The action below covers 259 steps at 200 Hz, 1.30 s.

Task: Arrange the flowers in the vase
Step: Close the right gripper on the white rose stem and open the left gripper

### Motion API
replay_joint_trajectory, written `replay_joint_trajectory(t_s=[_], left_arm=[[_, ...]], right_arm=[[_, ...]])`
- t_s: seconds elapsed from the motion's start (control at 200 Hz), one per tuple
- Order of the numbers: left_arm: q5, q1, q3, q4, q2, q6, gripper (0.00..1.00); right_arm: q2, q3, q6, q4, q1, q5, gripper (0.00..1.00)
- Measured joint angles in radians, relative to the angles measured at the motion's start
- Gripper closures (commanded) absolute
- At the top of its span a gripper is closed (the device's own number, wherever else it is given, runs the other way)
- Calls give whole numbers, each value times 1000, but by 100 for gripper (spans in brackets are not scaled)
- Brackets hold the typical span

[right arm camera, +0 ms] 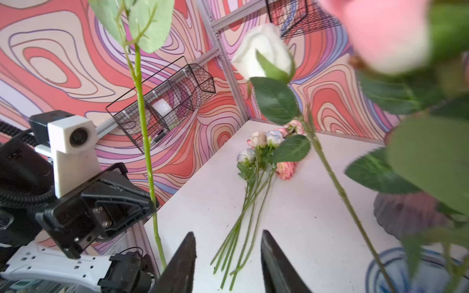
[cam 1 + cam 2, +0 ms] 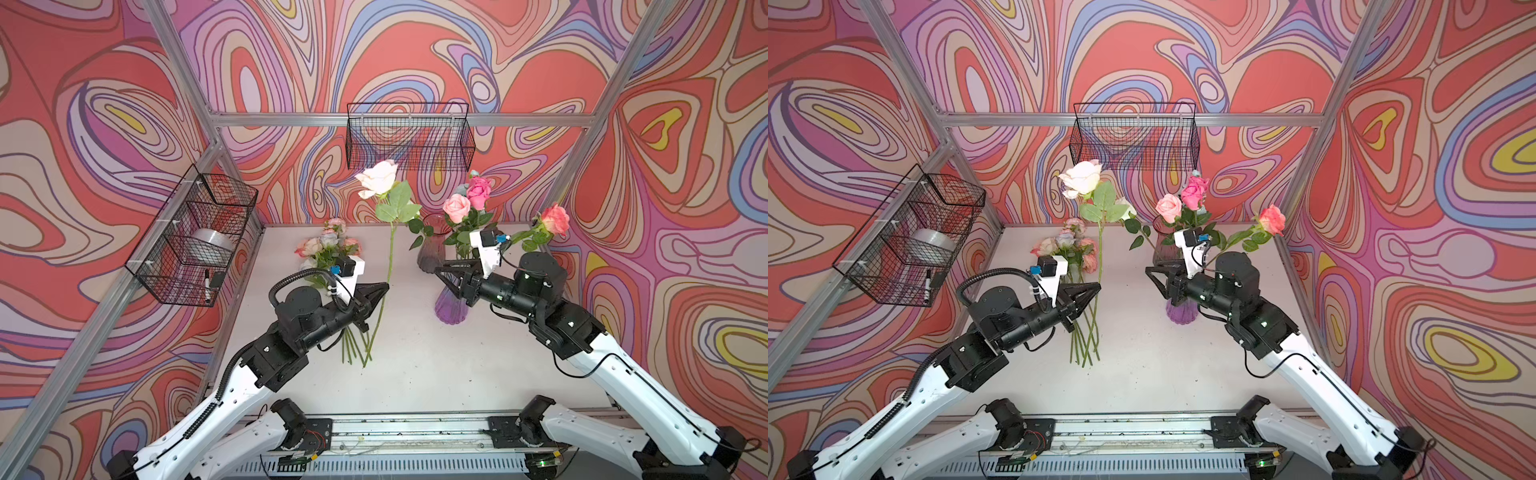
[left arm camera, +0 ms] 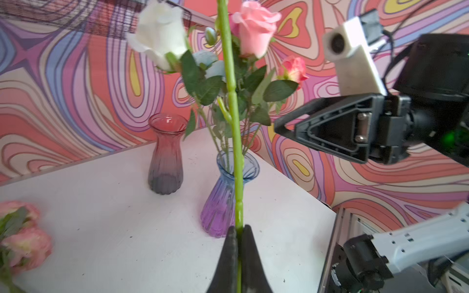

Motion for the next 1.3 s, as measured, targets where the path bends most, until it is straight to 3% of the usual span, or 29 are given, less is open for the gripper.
replay_joint_trajectory(t_s=[0.245,0.466,0.926,1.297], left_arm=[[-38,-105,26,22,6,66,100],[-59,-108,26,29,5,76,100],[-180,-109,18,29,-42,70,100],[-210,-109,12,28,-5,66,100]], right_arm=[[144,104,8,92,127,-56,56],[182,105,47,142,143,-75,68],[41,84,20,39,147,60,58],[93,70,7,82,147,-42,54]])
